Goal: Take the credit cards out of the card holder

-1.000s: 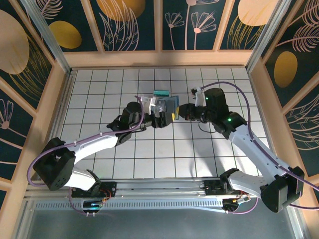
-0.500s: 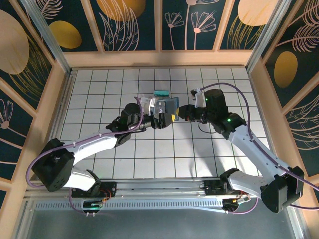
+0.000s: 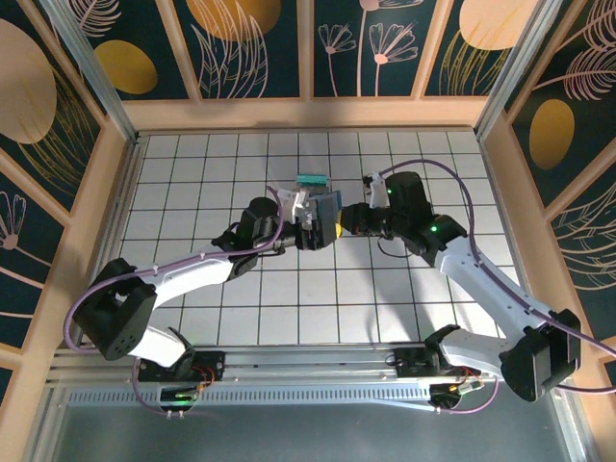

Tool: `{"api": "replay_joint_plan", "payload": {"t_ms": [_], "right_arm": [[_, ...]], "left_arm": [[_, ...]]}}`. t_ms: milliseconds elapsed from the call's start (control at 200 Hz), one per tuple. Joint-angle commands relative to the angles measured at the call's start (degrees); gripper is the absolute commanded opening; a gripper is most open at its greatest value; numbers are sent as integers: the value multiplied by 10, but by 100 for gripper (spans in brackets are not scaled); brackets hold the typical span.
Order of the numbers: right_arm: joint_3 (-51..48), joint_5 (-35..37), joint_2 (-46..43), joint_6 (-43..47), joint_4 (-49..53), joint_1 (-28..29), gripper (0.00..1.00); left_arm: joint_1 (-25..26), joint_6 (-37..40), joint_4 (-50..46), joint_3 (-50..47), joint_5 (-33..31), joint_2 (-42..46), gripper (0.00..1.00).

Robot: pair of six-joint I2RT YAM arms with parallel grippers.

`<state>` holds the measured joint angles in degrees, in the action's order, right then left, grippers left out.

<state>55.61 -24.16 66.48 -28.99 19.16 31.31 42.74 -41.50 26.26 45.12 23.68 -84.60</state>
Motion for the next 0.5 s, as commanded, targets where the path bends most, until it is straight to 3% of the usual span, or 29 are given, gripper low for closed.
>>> {"api": "replay_joint_plan", "payload": {"t_ms": [0, 175, 325, 495], "right_arm": [[24, 1, -2, 0, -5, 13, 0], [24, 2, -22, 1, 1, 7, 0], [18, -3, -30, -1, -3, 4, 0], [1, -34, -43, -11, -33, -20, 0]], "left_arm": [[3, 15, -7, 19, -9, 2, 93], [3, 26, -50, 15, -61, 23, 82], [3, 27, -56, 12, -72, 33, 69], [3, 23, -51, 5, -69, 44, 61]]}}
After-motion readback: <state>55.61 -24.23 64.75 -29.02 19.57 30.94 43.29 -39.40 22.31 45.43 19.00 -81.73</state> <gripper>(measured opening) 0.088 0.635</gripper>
